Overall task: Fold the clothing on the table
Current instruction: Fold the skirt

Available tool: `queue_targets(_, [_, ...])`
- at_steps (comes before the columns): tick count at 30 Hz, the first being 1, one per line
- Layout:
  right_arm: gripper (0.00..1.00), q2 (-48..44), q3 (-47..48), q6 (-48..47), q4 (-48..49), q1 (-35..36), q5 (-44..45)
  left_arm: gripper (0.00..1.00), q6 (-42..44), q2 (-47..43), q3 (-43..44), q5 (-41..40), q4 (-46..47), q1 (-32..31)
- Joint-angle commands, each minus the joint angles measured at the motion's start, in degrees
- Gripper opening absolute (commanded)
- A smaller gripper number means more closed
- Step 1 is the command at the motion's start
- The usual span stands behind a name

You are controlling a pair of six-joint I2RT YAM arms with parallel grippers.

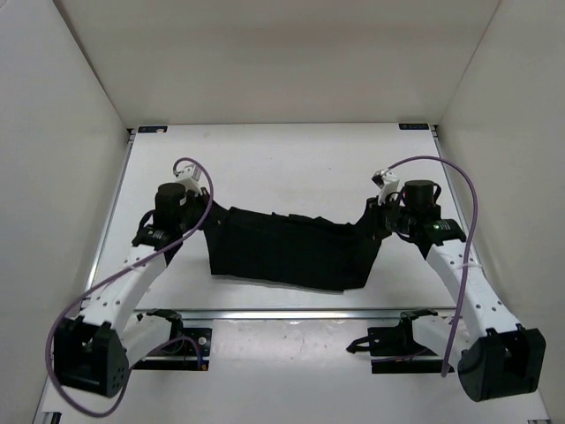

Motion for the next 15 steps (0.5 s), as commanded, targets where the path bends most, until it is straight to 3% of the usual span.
queue_targets(1, [0.0,2.7,3.26,0.64,6.22,-1.93,0.36,0.0,1.38,4.76,2.37,1.26,8.46,2.64])
queue_targets(14, [0.0,24.23,10.81,11.8,13.42,-4.31,8.18,0.0,-0.29,28.65,8.33,2.41,22.01,4.31])
queue_targets(15, [0.0,26.68,12.3,13.2,14.65,-4.49,8.97,0.08,-0.55,30.68,10.18,1.97,22.72,4.23])
